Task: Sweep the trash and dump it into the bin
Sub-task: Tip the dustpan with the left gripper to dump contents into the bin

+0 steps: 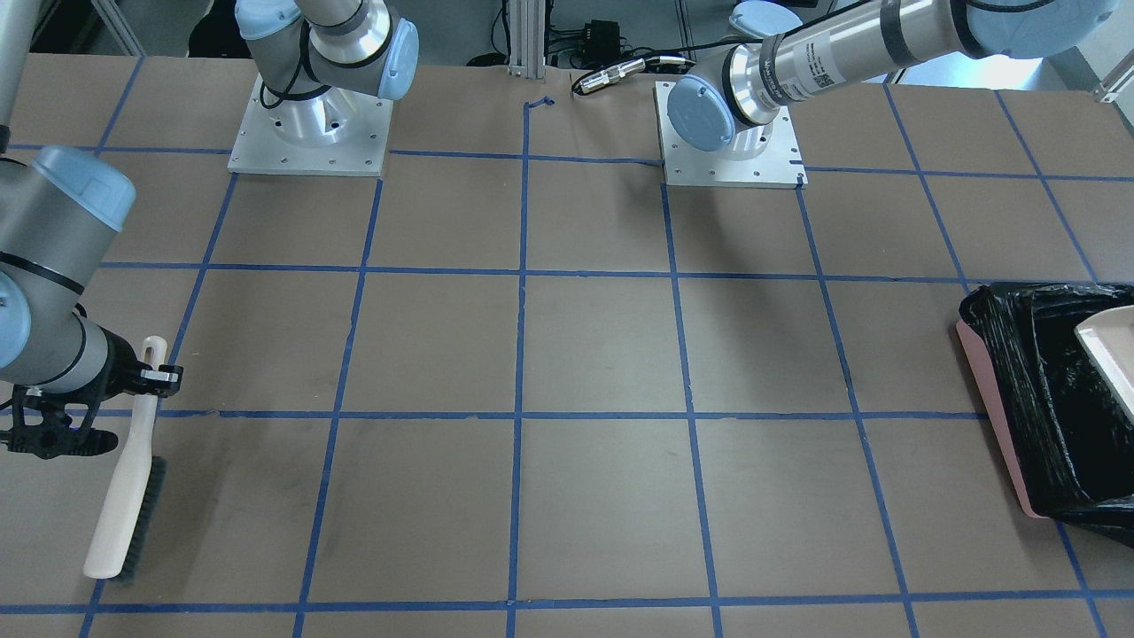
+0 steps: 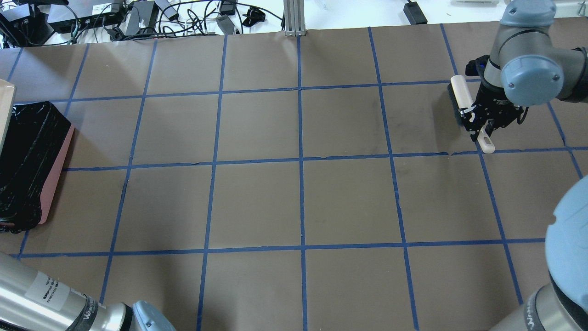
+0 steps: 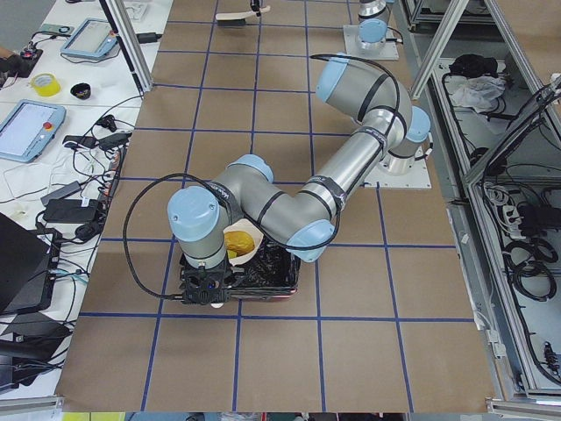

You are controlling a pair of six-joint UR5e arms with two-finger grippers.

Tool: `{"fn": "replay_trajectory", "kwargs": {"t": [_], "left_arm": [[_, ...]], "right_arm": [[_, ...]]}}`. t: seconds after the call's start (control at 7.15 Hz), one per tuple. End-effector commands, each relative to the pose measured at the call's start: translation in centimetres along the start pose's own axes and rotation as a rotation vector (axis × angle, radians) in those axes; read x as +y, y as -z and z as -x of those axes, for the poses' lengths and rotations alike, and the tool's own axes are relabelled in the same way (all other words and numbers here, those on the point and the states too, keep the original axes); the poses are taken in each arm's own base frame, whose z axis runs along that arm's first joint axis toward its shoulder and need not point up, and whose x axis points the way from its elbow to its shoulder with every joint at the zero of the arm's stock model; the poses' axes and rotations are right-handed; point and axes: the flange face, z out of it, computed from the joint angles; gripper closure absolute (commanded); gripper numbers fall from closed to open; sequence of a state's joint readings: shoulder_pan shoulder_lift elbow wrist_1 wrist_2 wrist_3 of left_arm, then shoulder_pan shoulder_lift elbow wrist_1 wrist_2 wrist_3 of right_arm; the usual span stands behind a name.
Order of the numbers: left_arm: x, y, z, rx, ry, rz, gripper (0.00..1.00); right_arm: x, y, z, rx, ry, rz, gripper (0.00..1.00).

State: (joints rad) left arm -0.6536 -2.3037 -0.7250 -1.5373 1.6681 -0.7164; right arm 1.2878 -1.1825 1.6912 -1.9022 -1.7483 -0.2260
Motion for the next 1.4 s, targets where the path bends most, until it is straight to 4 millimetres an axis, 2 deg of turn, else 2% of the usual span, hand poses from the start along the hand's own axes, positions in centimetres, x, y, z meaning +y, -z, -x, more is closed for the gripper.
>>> {"fn": "replay_trajectory", "kwargs": {"t": [0.0, 0.28, 0.42, 0.56, 0.7, 0.84, 0.98, 1.26], "left_arm": [[-0.6, 2.8, 0.1, 0.04, 0.001, -0.151, 1.0], [0.7, 1.3, 0.2, 0.054, -0.022, -0.189, 1.0], [2.5, 1.2, 0.6, 0.004, -0.037, -0.263, 1.0], [5.1, 1.3, 0.1, 0.001, -0.059, -0.303, 1.0], [6.3, 1.7, 0.4, 0.0, -0.061, -0.35, 1.0], [7.5, 4.0, 0.9, 0.007, -0.065, -0.4, 1.0], [7.4, 5.6, 1.3, 0.018, -0.083, -0.442, 1.0], [8.2, 5.9, 1.3, 0.066, -0.109, -0.554, 1.0]], "right_arm": [[0.8, -1.6, 0.6, -0.007, 0.004, 0.005, 1.0], [0.8, -2.3, 0.8, -0.001, 0.071, -0.037, 1.0], [0.8, -2.4, 0.7, 0.005, 0.074, -0.036, 1.0], [0.8, -2.3, 0.6, 0.012, 0.068, -0.042, 0.99], [0.8, -2.1, 0.6, 0.014, 0.062, -0.044, 0.99], [0.6, -1.9, 0.5, 0.019, 0.048, -0.065, 0.96], [0.5, -1.9, 0.5, 0.02, 0.043, -0.068, 0.9], [0.5, -1.7, 0.5, 0.021, 0.025, -0.074, 0.79]]}}
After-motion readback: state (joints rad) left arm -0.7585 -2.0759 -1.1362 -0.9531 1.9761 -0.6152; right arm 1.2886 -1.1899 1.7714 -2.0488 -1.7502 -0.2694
